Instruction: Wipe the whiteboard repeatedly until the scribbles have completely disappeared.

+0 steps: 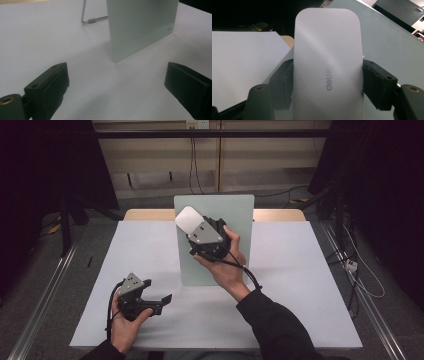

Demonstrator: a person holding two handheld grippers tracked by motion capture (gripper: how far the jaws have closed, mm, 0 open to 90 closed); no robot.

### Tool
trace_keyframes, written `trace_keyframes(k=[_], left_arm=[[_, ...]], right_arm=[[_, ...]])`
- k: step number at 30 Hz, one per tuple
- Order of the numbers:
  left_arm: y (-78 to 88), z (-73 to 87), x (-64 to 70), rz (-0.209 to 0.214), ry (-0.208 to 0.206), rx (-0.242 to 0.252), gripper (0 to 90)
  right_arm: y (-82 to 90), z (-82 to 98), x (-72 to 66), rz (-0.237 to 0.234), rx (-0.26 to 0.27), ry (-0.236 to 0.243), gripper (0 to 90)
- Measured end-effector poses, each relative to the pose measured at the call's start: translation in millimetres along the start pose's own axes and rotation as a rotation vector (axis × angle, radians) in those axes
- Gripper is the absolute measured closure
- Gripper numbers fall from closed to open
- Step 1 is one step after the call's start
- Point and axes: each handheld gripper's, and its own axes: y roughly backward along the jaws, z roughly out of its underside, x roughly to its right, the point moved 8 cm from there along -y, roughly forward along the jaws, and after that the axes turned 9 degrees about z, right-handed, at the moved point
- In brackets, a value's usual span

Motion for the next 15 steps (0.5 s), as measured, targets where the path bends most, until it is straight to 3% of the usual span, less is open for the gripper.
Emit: trace_keyframes(k=[4,8,12,15], left_arm=[[0.5,0.1,-0.6,0.002,0.002,0.001,5.5],[0.3,0.4,-1.1,0.001,0.003,0.001,5.5],[0.3,0.2,-0.8,0.001,0.003,0.002,5.5],[-0.1,1.0,-1.1,0.001,0.002,-0.004,5.5]], right_arm=[[-1.8,-1.0,-10.5,-0.032,-0.002,0.014,31.9],[-0.8,-0.6,-8.8,-0.03,0.0,-0.006,31.8],[1.8,0.6,2.5,0.005,-0.008,-0.004,31.8],[5.2,3.0,15.0,0.01,-0.003,-0.041,31.8]])
